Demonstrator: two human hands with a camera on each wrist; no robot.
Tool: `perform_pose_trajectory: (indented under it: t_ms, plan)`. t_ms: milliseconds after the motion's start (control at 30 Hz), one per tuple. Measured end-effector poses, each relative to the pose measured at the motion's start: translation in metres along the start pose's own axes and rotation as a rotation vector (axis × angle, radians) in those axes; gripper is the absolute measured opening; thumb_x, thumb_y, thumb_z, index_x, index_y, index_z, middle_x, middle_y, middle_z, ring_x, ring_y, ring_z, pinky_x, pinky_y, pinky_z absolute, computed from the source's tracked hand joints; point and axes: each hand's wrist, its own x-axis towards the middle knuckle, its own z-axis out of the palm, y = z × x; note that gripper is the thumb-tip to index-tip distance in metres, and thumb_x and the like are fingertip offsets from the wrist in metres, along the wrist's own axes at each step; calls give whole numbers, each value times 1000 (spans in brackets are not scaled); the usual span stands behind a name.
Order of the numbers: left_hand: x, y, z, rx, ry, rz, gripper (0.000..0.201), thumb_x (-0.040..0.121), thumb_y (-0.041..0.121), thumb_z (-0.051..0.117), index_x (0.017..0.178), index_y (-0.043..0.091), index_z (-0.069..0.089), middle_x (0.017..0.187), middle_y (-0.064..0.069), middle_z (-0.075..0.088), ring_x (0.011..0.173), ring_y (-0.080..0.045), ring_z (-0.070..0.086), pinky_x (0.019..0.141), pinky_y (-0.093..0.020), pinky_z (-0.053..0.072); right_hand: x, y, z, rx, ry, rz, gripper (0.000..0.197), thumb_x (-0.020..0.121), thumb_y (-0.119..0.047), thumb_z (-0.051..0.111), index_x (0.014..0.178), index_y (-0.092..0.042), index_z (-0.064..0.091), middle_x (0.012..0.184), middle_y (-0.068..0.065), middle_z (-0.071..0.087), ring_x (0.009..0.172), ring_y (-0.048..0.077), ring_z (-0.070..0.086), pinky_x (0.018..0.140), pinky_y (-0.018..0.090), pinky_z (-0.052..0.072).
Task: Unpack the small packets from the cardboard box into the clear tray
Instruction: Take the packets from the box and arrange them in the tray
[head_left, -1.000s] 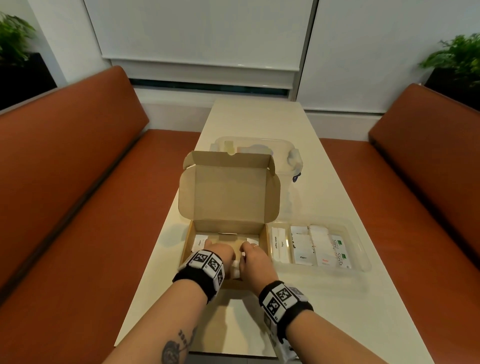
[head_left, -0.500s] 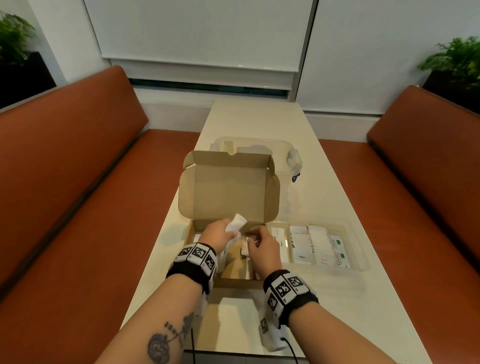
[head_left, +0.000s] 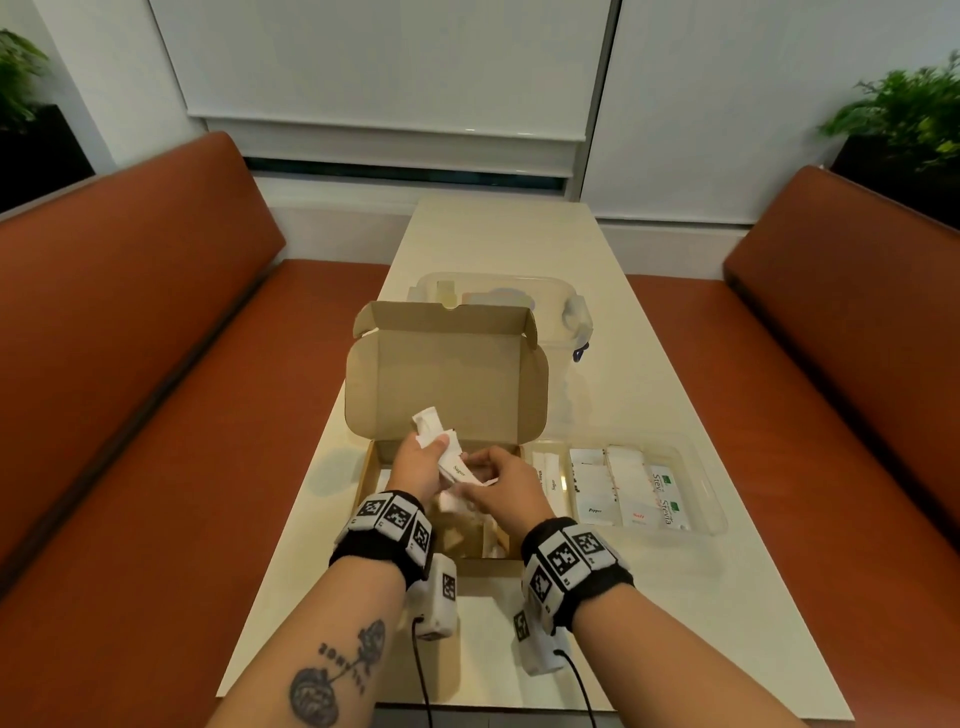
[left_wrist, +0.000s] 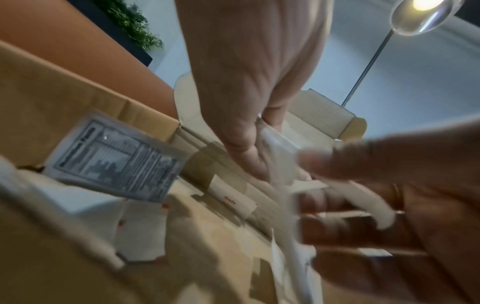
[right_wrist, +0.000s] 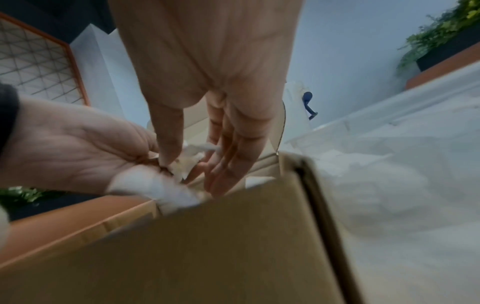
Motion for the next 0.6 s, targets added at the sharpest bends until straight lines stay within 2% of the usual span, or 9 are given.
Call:
perform_pose_trajectory:
  t_ms: [67,133,200,233,333,433,533,600]
  plan:
    - [0,-1,0,-70,-9,-17,24,99,3,43,122,6,45,100,-15,61,79,-25,65,66,-38,54,-1,3,1,-84,-39,-10,39,77,-11,75,113,-17,61,106,-4,64,88,10,60,83,28,53]
    - [0,-3,1,-94,-15,-24,24,99,3,43,122,7,44,97,-12,61,79,-23,65,64,-38,54,-2,5,1,-105,-43,-4,40,79,-8,73,115,-17,59,113,-5,62,87,11,61,81,27,53]
    - [1,-5,3,-102,-8,-22,25,99,2,43,123,5,43,103,-16,60,78,-24,65,66,-39,54,-2,4,2,-79,-38,10,34,81,-7,70,111,-18,58,110,-2,64,77,12,63,71,27,56]
    - [1,-6,3,-104,0,-20,25,99,3,43,124,4,43,106,-18,59,79,-25,65,67,-40,55,-3,4,2,-69,-32,11,30,82,-7,68,108,-19,58,107,-1,66,74,13,64,69,28,57]
    - [5,-7,-1,-106,43,8,22,99,5,45,121,8,44,104,-16,60,79,-24,66,64,-38,56,-1,3,0,-147,-18,-25,25,82,-13,70,104,-19,60,103,1,67,84,17,67,81,33,56]
    - [14,-6,-10,-90,155,76,20,97,7,48,116,10,45,89,-11,62,66,-20,66,55,-31,54,2,2,0,-458,-116,-50,25,85,-11,65,109,-14,60,104,6,66,94,20,64,85,30,52]
    - [18,-9,-15,-46,199,96,12,95,12,50,108,13,49,73,-10,65,59,-24,64,64,-39,55,1,4,10,-809,-300,-104,26,86,-8,62,112,-8,62,109,10,65,101,24,62,89,31,50]
    - [17,-9,-17,-54,190,95,6,95,12,51,100,16,49,69,-10,65,56,-25,65,67,-42,55,0,4,16,-931,-348,-125,25,84,-12,65,109,-6,64,108,11,64,100,26,63,87,33,52]
